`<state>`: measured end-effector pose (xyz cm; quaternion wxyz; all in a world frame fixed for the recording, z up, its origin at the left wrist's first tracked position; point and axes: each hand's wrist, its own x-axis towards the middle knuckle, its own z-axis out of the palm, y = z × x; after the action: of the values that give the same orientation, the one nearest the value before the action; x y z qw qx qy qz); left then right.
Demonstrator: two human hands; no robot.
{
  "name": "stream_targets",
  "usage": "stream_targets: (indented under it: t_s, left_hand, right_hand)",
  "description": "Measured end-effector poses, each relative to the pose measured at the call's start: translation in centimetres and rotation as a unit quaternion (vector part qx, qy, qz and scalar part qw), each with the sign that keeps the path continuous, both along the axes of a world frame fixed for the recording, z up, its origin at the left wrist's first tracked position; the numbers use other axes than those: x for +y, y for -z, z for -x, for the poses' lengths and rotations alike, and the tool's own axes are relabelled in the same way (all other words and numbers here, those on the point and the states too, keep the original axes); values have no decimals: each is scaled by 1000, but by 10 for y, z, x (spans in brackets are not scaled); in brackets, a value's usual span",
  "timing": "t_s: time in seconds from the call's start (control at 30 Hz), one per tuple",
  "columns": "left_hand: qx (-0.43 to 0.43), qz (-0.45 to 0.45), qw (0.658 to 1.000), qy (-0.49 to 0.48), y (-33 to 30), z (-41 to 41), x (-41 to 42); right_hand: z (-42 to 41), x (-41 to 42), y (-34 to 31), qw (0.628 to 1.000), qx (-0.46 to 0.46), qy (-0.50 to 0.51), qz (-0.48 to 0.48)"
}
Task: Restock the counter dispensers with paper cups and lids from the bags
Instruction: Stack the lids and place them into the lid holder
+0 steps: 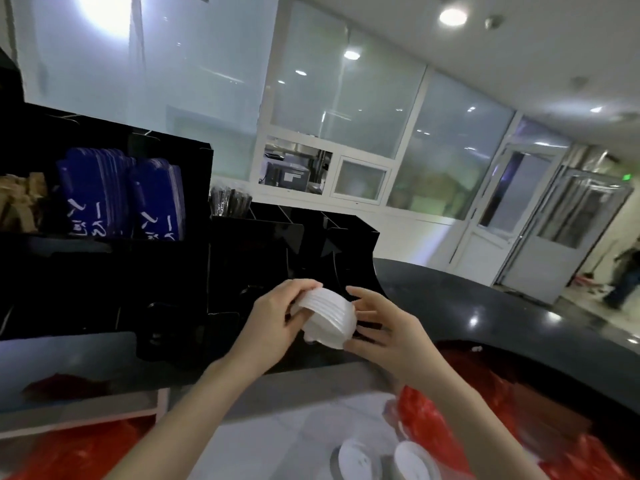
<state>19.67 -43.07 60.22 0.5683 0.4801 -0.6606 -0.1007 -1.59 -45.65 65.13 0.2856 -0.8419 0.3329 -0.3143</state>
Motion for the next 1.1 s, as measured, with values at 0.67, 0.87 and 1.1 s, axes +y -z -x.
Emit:
stream_targets:
  t_s: [0.67, 0.87, 1.1]
  left_hand:
    - [-248, 15, 948, -198, 57, -4, -31]
    - [-245, -8, 945, -215, 55, 2, -29]
    - [-237, -3, 939, -249, 52, 15, -24]
  right_hand:
    - [-60, -94, 27, 908, 271, 53, 315]
    - [-60, -88, 45, 907, 285, 37, 308]
    - [-39, -76, 41, 951, 186, 46, 243]
